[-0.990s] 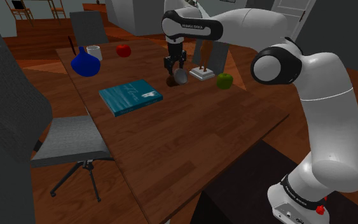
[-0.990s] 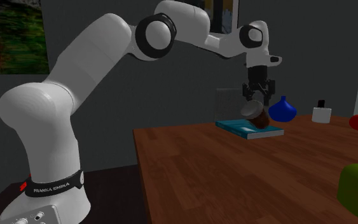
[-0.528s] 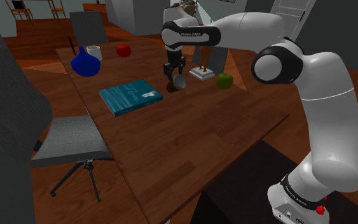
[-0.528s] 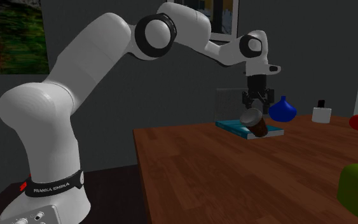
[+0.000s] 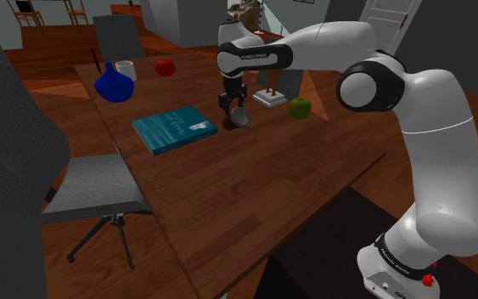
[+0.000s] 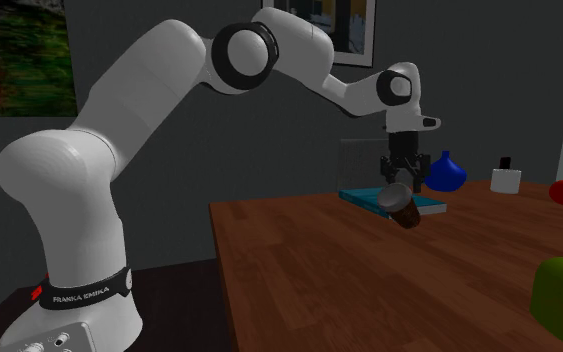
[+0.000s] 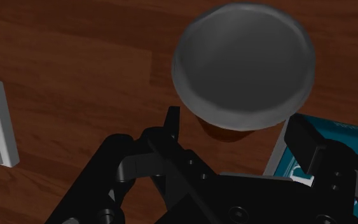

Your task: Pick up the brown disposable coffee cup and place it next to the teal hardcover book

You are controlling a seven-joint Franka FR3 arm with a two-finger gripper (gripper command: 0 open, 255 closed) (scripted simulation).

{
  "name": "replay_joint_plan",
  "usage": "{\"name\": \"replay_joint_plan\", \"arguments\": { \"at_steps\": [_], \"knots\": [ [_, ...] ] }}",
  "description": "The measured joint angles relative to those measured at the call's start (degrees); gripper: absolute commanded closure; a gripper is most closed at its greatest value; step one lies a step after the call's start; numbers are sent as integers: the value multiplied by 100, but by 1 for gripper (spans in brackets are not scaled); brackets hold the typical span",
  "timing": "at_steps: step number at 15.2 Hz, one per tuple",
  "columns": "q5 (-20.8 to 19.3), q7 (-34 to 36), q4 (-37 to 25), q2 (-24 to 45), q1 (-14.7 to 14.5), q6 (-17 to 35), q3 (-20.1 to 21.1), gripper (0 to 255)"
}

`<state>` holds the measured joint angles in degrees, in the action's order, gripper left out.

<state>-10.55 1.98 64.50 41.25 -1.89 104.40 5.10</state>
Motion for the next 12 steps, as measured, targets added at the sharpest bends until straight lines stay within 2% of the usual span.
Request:
{"name": "replay_joint_plan", "arguments": {
  "at_steps": [4, 5, 12],
  "knots": [
    [-2, 6, 13, -8, -2, 19, 1, 255],
    [-1, 5, 4, -3, -3, 16, 2, 0],
    [2, 8, -43, -9, -15, -57, 4, 0]
  ]
}}
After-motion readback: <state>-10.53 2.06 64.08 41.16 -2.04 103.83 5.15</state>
